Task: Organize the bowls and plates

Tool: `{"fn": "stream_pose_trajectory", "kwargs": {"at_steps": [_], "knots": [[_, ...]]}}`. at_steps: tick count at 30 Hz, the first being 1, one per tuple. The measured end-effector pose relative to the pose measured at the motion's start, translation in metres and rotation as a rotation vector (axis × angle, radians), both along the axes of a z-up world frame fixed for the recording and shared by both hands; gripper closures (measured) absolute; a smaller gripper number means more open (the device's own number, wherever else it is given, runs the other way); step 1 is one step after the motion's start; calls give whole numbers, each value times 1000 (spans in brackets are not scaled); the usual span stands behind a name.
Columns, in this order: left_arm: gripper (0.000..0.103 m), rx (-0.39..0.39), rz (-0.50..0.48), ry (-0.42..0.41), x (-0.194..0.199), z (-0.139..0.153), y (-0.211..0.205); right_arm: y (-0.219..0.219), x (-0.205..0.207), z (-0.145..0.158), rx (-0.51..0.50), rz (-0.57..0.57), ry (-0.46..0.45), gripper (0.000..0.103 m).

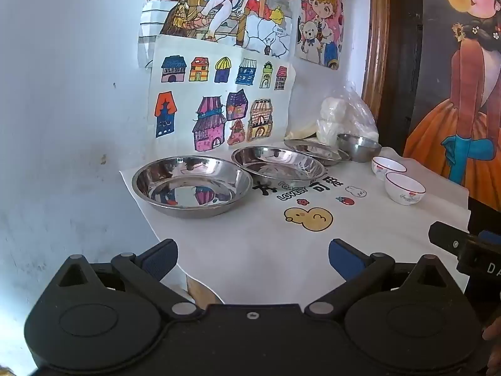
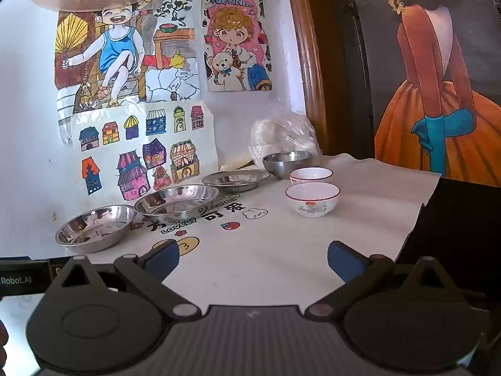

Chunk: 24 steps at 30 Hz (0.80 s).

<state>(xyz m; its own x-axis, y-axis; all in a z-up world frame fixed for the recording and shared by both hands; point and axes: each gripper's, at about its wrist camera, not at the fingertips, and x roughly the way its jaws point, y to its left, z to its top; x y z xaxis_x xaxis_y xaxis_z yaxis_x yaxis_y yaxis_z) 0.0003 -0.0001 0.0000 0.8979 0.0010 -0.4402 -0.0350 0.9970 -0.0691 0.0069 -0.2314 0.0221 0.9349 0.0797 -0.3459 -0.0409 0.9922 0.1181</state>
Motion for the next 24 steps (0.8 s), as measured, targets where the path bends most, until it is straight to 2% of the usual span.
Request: {"fn": "stream_pose_trajectory", "kwargs": {"at_steps": [24], "knots": [[1, -17, 0, -11, -1, 1, 1, 1, 3, -1, 11, -7, 3, 0]]}}
